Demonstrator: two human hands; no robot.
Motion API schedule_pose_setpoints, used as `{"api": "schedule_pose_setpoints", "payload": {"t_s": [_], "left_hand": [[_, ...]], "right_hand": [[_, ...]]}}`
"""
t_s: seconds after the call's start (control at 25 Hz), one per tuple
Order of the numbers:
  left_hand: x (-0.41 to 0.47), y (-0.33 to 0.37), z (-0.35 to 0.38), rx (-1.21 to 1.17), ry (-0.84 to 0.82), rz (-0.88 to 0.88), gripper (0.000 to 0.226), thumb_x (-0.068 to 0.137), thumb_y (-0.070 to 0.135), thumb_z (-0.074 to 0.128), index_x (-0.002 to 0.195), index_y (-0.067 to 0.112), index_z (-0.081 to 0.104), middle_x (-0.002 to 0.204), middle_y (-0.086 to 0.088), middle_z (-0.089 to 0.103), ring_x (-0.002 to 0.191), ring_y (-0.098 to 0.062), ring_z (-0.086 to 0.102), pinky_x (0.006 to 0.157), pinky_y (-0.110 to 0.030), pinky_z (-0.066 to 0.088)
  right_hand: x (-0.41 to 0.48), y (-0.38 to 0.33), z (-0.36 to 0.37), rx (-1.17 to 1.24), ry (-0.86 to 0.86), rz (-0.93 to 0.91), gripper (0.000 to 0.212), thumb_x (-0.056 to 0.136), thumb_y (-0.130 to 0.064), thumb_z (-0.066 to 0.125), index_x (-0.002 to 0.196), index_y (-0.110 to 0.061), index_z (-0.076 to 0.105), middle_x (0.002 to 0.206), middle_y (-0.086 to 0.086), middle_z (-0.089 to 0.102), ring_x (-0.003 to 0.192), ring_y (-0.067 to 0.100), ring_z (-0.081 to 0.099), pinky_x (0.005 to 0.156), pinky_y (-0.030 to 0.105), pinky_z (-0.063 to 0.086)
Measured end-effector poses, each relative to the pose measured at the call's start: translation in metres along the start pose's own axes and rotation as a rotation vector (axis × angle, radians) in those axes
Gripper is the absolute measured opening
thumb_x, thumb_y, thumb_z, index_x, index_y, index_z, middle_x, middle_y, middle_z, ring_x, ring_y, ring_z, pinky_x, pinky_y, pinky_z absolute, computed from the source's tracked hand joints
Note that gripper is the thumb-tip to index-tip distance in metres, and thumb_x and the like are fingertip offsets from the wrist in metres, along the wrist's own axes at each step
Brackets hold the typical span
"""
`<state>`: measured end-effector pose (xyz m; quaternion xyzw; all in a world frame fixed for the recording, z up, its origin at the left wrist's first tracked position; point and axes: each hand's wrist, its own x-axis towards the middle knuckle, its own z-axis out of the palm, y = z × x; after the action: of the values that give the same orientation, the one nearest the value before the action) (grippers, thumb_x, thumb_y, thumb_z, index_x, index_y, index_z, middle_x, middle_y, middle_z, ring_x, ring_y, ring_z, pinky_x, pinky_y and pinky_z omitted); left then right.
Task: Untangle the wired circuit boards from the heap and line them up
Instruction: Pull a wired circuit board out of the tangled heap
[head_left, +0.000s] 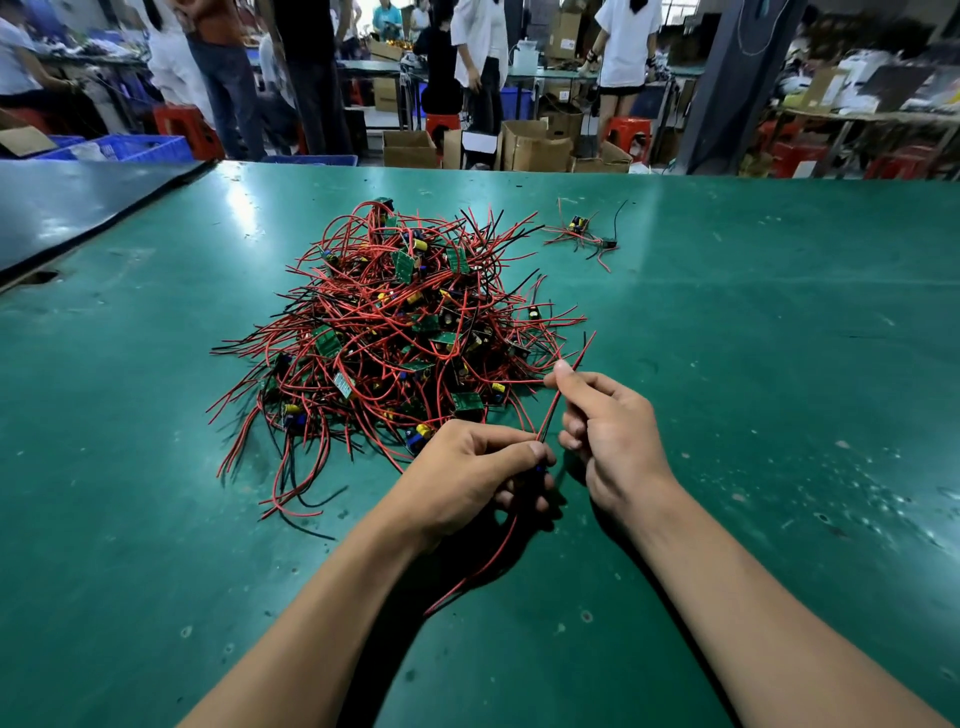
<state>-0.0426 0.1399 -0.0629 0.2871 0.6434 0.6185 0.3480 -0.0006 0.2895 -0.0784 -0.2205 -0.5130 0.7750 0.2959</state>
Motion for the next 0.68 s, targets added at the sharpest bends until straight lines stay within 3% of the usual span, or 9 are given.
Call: {"api": "schedule_pose_setpoints", "payload": {"t_s": [0.08,0.16,0.4,0.56,0.68], "left_hand": [[-0.001,0.001,-0.001,0.012,-0.011,-0.015,0.018,0.095,0.008,0.059,0.095,-0.005,0.071,0.075,-0.009,0.072,0.059,-0.016,0.069,0.051,-0.014,0.046],[-0.002,0.003,-0.001,0.007,-0.029,-0.028,0.017,0.095,0.008,0.059,0.095,-0.003,0.071,0.073,-0.009,0.072,0.057,-0.016,0.069,0.051,-0.014,0.046],[-0.003,0.004,-0.002,-0.027,-0.049,-0.062,0.015,0.095,0.005,0.058,0.092,-0.003,0.07,0.07,-0.01,0.07,0.054,-0.015,0.067,0.049,-0.014,0.046],[-0.002,0.005,-0.002,-0.044,-0.016,-0.066,0.017,0.094,0.006,0.058,0.086,0.002,0.072,0.071,-0.012,0.071,0.054,-0.017,0.068,0.045,-0.014,0.045],[-0.002,0.005,-0.004,-0.075,0.011,-0.088,0.019,0.093,0.008,0.059,0.08,0.006,0.073,0.071,-0.014,0.071,0.053,-0.019,0.067,0.045,-0.016,0.046]], "right_hand": [[0.002,0.001,-0.001,0.068,0.03,0.003,0.02,0.091,-0.011,0.07,0.074,-0.008,0.061,0.069,-0.002,0.066,0.041,0.005,0.03,0.038,0.017,0.026],[0.006,0.0,-0.003,0.107,0.074,-0.036,0.02,0.087,-0.006,0.073,0.072,-0.01,0.06,0.065,-0.002,0.061,0.04,0.004,0.031,0.038,0.017,0.027],[0.016,-0.003,-0.017,-0.088,0.155,-0.21,0.025,0.079,-0.005,0.081,0.073,-0.018,0.06,0.062,-0.011,0.062,0.041,0.004,0.036,0.041,0.018,0.03],[0.019,-0.004,-0.025,-0.225,0.168,-0.232,0.031,0.077,-0.016,0.085,0.068,-0.02,0.055,0.053,-0.009,0.049,0.041,0.01,0.031,0.041,0.022,0.027],[0.02,-0.004,-0.028,-0.195,0.15,-0.199,0.036,0.081,-0.025,0.083,0.06,-0.024,0.053,0.047,-0.004,0.041,0.041,0.014,0.027,0.043,0.024,0.021]]}}
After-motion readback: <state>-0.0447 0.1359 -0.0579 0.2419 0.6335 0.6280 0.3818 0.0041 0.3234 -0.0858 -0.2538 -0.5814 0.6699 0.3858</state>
